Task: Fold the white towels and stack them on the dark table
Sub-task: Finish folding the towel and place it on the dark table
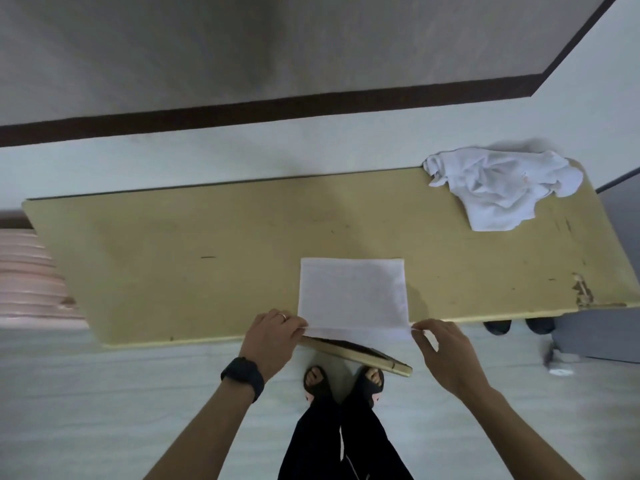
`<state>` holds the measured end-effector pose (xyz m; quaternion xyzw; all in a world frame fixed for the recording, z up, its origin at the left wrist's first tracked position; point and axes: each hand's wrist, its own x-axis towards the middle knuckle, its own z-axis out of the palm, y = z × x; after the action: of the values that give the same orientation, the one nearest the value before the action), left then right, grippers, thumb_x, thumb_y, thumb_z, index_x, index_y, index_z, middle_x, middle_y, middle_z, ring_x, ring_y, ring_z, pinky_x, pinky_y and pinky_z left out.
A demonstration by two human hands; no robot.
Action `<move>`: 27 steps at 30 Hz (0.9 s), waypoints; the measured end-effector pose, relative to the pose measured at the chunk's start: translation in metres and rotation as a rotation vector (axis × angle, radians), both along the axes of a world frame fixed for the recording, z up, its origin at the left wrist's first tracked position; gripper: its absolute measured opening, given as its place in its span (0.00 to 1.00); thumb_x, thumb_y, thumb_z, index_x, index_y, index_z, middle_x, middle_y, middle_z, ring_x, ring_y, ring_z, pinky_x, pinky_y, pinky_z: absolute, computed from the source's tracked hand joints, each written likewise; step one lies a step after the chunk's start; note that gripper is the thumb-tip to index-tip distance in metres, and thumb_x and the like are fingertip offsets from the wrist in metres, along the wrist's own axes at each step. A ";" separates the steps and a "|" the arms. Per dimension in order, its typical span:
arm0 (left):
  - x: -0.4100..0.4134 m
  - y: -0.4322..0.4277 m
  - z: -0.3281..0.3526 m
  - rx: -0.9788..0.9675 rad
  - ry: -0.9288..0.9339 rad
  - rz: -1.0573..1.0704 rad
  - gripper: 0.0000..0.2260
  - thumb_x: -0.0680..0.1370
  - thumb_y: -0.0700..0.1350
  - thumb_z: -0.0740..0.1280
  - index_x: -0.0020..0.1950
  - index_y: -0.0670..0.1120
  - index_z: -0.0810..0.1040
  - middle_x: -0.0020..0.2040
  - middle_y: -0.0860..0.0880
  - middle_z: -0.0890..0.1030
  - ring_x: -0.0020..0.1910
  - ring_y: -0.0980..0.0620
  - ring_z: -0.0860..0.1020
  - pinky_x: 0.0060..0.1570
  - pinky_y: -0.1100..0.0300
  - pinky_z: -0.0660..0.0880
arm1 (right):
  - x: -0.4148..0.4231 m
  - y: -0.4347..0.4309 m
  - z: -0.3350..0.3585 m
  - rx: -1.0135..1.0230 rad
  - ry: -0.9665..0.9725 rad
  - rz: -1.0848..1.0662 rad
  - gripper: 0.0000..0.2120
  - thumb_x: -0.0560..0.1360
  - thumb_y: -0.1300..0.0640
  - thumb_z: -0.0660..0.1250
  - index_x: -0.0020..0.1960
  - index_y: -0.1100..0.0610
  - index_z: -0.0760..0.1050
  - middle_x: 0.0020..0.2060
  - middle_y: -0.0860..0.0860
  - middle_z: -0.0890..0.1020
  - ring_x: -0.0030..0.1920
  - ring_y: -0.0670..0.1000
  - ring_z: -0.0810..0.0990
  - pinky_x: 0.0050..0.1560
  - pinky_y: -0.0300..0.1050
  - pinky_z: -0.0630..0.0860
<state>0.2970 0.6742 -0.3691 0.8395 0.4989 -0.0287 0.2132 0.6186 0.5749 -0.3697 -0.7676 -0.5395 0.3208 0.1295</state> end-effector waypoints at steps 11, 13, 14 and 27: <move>0.028 0.093 -0.022 -0.319 -0.434 0.692 0.05 0.77 0.51 0.70 0.52 0.55 0.83 0.43 0.58 0.83 0.45 0.60 0.80 0.43 0.72 0.70 | -0.001 0.102 -0.029 0.045 0.224 -0.505 0.07 0.78 0.50 0.66 0.54 0.49 0.79 0.41 0.40 0.81 0.45 0.43 0.79 0.44 0.37 0.70; 0.032 0.103 -0.034 -0.336 -0.436 0.701 0.08 0.78 0.51 0.69 0.55 0.54 0.83 0.45 0.56 0.83 0.47 0.57 0.80 0.46 0.67 0.72 | -0.002 0.112 -0.045 0.050 0.231 -0.547 0.08 0.78 0.50 0.66 0.55 0.49 0.80 0.42 0.41 0.82 0.46 0.47 0.80 0.48 0.40 0.71; 0.033 0.105 -0.041 -0.350 -0.430 0.707 0.09 0.78 0.51 0.69 0.57 0.53 0.82 0.46 0.55 0.83 0.48 0.55 0.80 0.49 0.64 0.73 | -0.002 0.116 -0.051 0.050 0.233 -0.556 0.08 0.78 0.50 0.66 0.55 0.49 0.81 0.42 0.41 0.82 0.47 0.48 0.80 0.49 0.40 0.72; 0.039 0.109 -0.078 -0.182 -0.237 0.582 0.08 0.79 0.53 0.64 0.56 0.55 0.80 0.49 0.55 0.81 0.47 0.54 0.77 0.46 0.60 0.71 | -0.001 0.126 -0.083 0.109 -0.096 -0.376 0.08 0.79 0.49 0.62 0.53 0.47 0.79 0.42 0.45 0.80 0.42 0.49 0.78 0.41 0.42 0.71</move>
<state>0.3361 0.7831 -0.4469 0.6366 0.6851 0.0868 0.3433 0.6175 0.7004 -0.4523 -0.8610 -0.4090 0.2245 0.2027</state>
